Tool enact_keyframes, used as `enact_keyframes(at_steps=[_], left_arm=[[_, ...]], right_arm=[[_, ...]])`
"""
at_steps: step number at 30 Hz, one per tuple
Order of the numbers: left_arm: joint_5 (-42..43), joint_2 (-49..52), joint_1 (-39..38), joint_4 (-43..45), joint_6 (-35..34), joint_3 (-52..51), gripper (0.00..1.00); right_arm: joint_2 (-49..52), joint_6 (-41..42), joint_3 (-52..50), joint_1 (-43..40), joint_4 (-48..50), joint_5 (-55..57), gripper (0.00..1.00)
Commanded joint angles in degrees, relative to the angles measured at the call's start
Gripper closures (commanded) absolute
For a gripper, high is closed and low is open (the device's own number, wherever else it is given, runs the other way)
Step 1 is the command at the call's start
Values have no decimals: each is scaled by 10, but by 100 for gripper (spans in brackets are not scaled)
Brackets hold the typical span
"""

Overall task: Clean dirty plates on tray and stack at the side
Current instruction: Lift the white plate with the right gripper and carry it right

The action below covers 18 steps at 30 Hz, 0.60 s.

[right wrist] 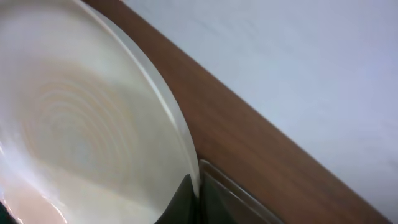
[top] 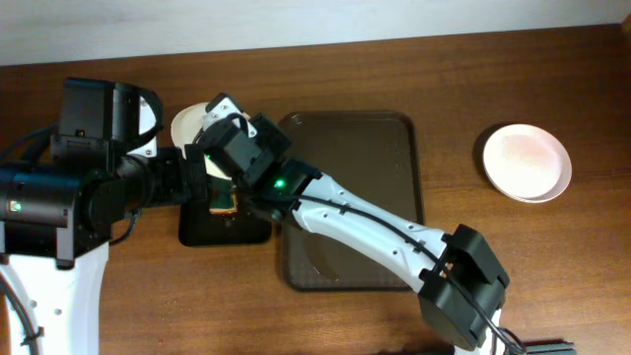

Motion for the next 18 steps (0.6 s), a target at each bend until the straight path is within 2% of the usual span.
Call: enact_keyframes(at_steps=[1, 18], left_arm=[[2, 0, 1, -2, 9, 2, 0], [2, 0, 1, -1, 9, 2, 0]], right_arm=[[-41, -13, 7, 17, 2, 69, 96], [-49, -33, 8, 23, 2, 69, 96]])
